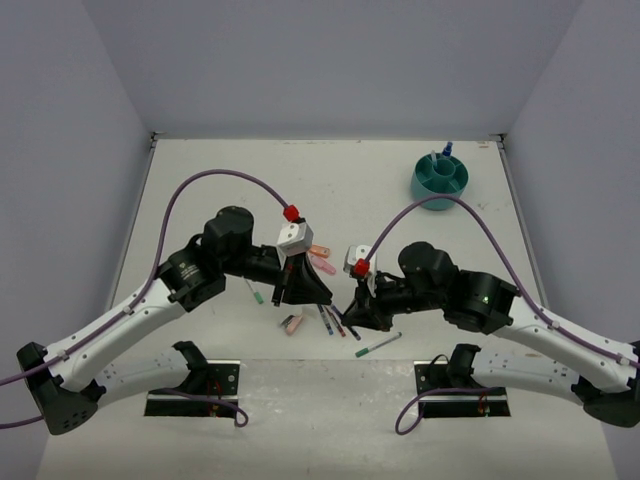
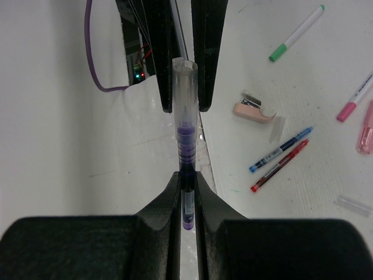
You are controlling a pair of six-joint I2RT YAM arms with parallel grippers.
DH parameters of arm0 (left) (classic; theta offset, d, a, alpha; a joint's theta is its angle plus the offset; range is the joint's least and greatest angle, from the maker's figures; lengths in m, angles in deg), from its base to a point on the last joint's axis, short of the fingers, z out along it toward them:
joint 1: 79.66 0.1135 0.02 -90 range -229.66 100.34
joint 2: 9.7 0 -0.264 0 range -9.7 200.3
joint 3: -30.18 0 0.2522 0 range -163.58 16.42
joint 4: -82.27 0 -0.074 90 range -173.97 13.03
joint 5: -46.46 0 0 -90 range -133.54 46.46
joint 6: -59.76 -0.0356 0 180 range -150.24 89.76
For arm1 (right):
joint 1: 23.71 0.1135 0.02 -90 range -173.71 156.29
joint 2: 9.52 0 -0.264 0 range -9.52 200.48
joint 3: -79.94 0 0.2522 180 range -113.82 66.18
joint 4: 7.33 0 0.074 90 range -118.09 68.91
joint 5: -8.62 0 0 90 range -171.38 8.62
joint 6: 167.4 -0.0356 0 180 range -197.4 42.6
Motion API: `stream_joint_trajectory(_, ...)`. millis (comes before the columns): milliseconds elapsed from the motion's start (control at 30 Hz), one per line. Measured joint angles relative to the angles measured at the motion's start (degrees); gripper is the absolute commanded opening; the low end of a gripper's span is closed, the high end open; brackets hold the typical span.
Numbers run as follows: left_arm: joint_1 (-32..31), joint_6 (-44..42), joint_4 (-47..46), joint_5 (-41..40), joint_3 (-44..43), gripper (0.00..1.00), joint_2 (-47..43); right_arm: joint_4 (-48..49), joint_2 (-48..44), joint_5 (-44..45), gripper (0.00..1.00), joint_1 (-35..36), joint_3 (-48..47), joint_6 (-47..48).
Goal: Sort the stationery into containers
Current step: Close the pen cap on the pen.
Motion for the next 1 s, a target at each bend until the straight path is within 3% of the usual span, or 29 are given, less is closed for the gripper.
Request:
stream_joint_trajectory(167,0.0,0.0,1.6,-1.2,0.0,0.52,0.7,7.7,-1.3,1.2,0.00,0.0,3.5,0.0)
stream_joint_trajectory(300,0.0,0.5,2.4,-4.5,-0.6,0.60,0.7,12.1,-1.2,1.3,0.00,0.0,3.9,0.0)
stream_joint_trajectory(400,-0.1,0.8,2.4,-7.1,-1.6,0.60,0.6,14.0,-0.7,1.3,0.00,0.0,4.0,-0.2)
stream_joint_trajectory(600,-0.1,2.3,-0.1,-8.2,-1.8,0.41,-0.5,16.8,-0.5,1.3,0.00,0.0,4.1,-0.8)
stream_joint_trajectory(800,-0.1,3.1,-0.6,-8.9,-1.8,0.41,-0.5,18.2,-0.5,1.4,0.00,0.0,4.0,-1.0)
stream_joint_trajectory(900,-0.1,3.1,-0.6,-9.5,-1.8,0.30,-0.5,18.2,-0.5,1.9,0.00,0.0,4.0,-1.1)
stream_joint_trajectory(1000,-0.1,3.6,-0.6,-9.9,-1.8,0.29,-0.9,18.4,-0.7,2.7,0.00,-0.1,4.1,-1.5)
